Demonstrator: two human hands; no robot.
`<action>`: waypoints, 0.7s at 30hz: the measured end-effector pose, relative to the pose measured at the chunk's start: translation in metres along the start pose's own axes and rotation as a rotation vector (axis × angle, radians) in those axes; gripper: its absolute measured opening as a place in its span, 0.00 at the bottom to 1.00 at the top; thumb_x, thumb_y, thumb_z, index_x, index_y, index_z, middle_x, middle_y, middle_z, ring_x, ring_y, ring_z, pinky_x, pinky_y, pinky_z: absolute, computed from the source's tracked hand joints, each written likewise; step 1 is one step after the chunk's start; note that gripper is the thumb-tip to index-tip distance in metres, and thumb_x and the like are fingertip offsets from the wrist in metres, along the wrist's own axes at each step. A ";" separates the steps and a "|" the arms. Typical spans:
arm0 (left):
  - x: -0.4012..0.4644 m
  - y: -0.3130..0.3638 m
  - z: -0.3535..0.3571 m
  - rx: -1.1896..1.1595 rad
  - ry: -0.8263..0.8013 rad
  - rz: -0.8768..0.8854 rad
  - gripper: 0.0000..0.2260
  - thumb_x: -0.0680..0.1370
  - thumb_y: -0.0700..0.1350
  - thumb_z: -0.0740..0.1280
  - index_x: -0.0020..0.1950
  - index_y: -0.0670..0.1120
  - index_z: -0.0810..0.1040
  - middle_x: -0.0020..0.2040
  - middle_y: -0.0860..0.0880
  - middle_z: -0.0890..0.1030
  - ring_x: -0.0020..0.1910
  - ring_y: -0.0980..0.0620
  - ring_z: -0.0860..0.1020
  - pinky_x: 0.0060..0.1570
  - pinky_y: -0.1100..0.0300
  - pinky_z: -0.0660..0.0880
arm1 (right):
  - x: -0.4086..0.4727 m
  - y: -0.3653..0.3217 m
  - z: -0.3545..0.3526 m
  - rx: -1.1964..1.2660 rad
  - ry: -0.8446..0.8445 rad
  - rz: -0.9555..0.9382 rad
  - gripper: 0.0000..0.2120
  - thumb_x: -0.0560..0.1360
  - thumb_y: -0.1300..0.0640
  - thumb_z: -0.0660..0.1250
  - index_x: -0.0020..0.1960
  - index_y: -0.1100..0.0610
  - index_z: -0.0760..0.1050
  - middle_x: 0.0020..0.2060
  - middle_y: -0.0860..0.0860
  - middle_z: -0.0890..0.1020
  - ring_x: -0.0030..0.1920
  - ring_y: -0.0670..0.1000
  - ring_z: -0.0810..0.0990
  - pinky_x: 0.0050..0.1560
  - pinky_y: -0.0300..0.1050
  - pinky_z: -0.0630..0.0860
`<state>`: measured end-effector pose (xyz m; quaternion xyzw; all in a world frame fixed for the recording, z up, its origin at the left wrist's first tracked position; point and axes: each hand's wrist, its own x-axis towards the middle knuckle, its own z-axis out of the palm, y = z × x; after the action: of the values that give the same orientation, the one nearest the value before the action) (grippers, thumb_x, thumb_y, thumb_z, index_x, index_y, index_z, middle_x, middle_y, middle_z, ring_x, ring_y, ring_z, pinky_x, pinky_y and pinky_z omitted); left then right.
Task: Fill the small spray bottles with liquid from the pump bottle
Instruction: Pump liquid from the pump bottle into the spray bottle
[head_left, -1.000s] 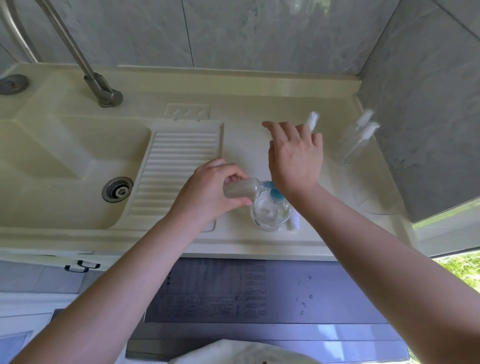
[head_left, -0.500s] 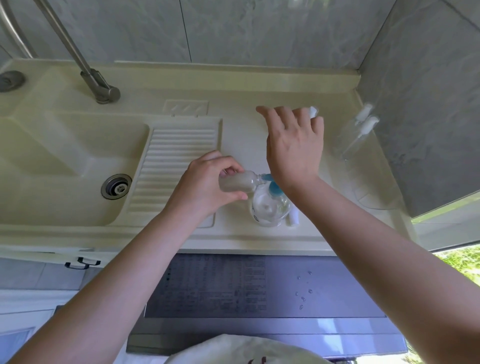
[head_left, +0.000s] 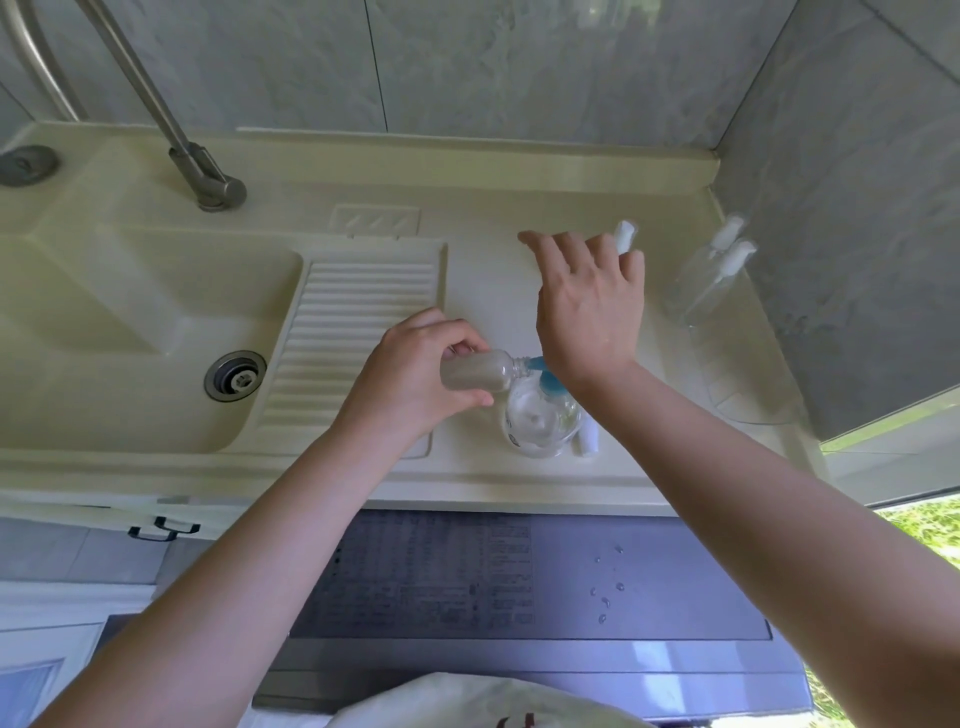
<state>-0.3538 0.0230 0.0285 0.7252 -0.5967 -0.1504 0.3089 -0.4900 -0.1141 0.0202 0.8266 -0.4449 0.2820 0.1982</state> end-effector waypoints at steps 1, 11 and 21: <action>0.000 0.000 0.001 -0.007 0.008 0.000 0.20 0.61 0.48 0.83 0.50 0.53 0.83 0.47 0.55 0.78 0.44 0.61 0.75 0.47 0.71 0.69 | 0.002 -0.001 -0.002 -0.016 0.002 -0.010 0.30 0.66 0.68 0.61 0.64 0.49 0.76 0.46 0.47 0.81 0.42 0.56 0.75 0.42 0.49 0.61; 0.001 0.000 0.004 -0.009 0.030 0.023 0.21 0.60 0.47 0.83 0.50 0.52 0.83 0.46 0.55 0.77 0.44 0.66 0.73 0.46 0.79 0.65 | 0.002 -0.001 -0.005 -0.007 -0.069 0.071 0.27 0.69 0.66 0.64 0.65 0.48 0.75 0.46 0.47 0.81 0.43 0.56 0.75 0.44 0.47 0.54; 0.000 0.003 0.006 -0.009 0.039 0.015 0.20 0.60 0.47 0.83 0.50 0.52 0.83 0.46 0.55 0.77 0.44 0.58 0.75 0.48 0.65 0.72 | -0.006 0.000 0.000 0.096 -0.200 0.169 0.26 0.73 0.63 0.61 0.68 0.46 0.73 0.53 0.46 0.82 0.49 0.56 0.76 0.44 0.47 0.54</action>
<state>-0.3599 0.0216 0.0262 0.7221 -0.5953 -0.1365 0.3250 -0.4923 -0.1100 0.0160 0.8186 -0.5164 0.2350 0.0888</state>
